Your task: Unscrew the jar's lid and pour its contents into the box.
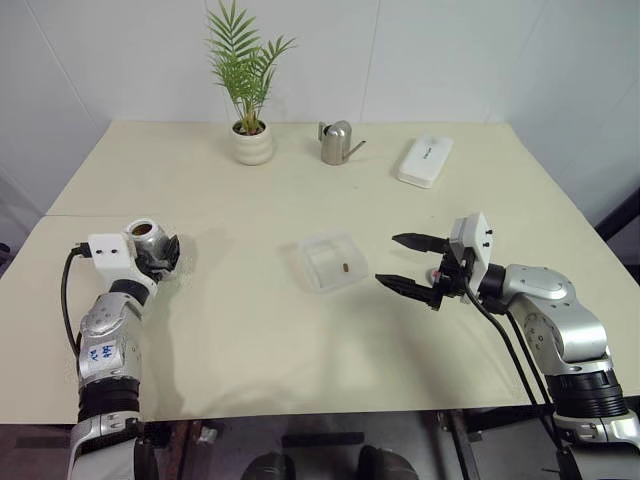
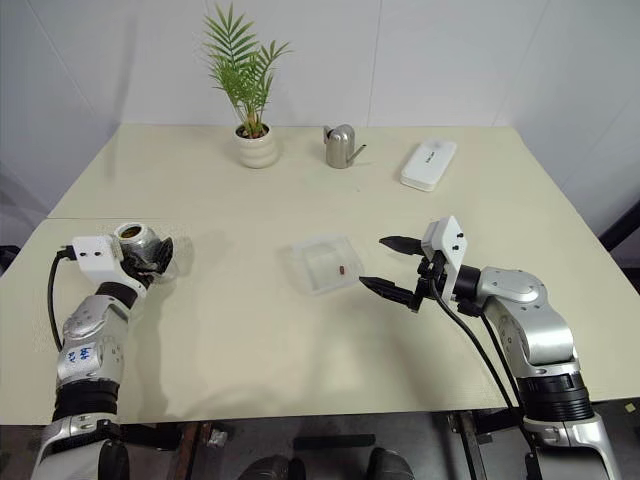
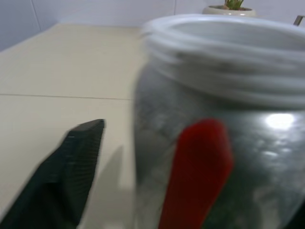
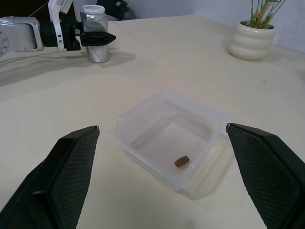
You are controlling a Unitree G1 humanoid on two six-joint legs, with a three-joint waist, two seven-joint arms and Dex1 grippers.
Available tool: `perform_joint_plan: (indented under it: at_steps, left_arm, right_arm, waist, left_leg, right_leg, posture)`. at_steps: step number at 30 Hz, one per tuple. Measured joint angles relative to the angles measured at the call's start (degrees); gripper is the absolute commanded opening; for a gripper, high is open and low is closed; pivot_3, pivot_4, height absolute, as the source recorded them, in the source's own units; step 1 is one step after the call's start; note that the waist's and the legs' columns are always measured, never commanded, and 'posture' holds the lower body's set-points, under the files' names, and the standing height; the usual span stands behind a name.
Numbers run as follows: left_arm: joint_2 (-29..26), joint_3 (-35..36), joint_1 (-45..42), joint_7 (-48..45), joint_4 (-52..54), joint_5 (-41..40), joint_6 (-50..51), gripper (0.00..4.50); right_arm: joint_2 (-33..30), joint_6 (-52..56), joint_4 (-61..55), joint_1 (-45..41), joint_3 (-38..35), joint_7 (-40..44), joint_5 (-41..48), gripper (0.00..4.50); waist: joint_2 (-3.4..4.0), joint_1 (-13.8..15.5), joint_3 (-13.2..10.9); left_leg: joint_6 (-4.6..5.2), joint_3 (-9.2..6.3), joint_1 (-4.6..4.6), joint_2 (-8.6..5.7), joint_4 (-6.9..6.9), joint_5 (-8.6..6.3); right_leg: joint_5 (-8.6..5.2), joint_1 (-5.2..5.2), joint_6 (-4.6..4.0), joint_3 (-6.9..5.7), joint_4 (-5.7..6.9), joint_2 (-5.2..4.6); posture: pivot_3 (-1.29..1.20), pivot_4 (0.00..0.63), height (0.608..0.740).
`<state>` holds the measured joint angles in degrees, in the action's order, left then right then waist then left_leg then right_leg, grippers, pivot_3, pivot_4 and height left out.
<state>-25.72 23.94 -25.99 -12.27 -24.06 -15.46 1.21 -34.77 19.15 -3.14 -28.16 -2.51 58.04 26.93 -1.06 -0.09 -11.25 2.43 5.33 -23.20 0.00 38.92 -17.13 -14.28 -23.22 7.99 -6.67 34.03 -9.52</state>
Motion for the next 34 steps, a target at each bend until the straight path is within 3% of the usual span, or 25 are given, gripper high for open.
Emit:
perform_joint_plan:
  at_steps: [6,13,16,19,25,34]
  left_arm:
    - [-1.68,0.42,12.68,-3.17,10.7,-1.31,3.03,4.46]
    - [-7.67,3.37,24.79,-10.71,18.52,-2.48,4.44,4.46]
    - [-12.86,3.64,27.4,-16.04,22.09,-2.47,3.96,4.46]
    - [-15.29,3.91,27.98,-21.31,27.51,-3.94,2.75,4.46]
    - [-20.5,-3.19,22.97,-36.48,34.18,-8.67,1.59,4.46]
    - [-19.52,-7.66,17.27,-42.78,32.93,-9.52,0.66,4.46]
  right_arm:
    - [-0.13,0.97,-0.84,0.35,-0.07,0.35,0.2,4.5]
    - [-0.92,1.13,-2.31,1.74,-0.35,1.4,1.26,4.5]
    - [-2.24,0.86,-2.7,2.25,-0.71,2.26,1.29,4.5]
    - [-3.37,0.14,-2.7,2.45,-1.73,2.7,1.21,4.5]
    - [-5.75,0.76,0.9,1.42,-3.45,4.21,1.59,4.5]
    - [-7.57,1.11,1.2,1.89,-5.11,5.37,2.16,4.5]
  waist:
    - [-0.03,-0.33,0.02]
    - [-0.03,0.16,0.02]
    - [-0.08,0.11,0.05]
    - [-0.05,0.04,0.06]
    - [0.0,-0.16,0.06]
    - [0.06,-0.14,0.05]
  left_leg:
    - [-0.02,0.24,-0.01,0.11,-0.05,-0.13]
    - [-0.32,0.23,0.0,0.2,-0.03,-0.47]
    - [-0.33,0.24,-0.02,0.22,-0.04,-0.49]
    - [-0.35,0.27,-0.01,0.23,-0.06,-0.52]
    - [-0.35,0.43,-0.01,0.32,-0.07,-0.51]
    - [-0.1,0.73,0.02,0.62,-0.04,-0.41]
  right_leg:
    - [0.0,-0.2,-0.02,-0.11,0.0,-0.01]
    - [0.06,-0.23,-0.21,-0.18,-0.04,-0.07]
    - [0.12,-0.24,-0.29,-0.2,-0.1,-0.09]
    - [0.13,-0.25,-0.31,-0.18,-0.14,-0.12]
    - [0.13,-0.27,-0.32,-0.22,-0.15,0.03]
    - [0.1,-0.36,-0.37,-0.22,-0.17,0.29]
  posture:
    - [0.0,0.15,0.74]
    - [0.0,0.15,0.74]
    - [0.0,0.15,0.74]
    - [0.0,0.15,0.74]
    - [0.0,0.15,0.74]
    - [0.0,0.15,0.74]
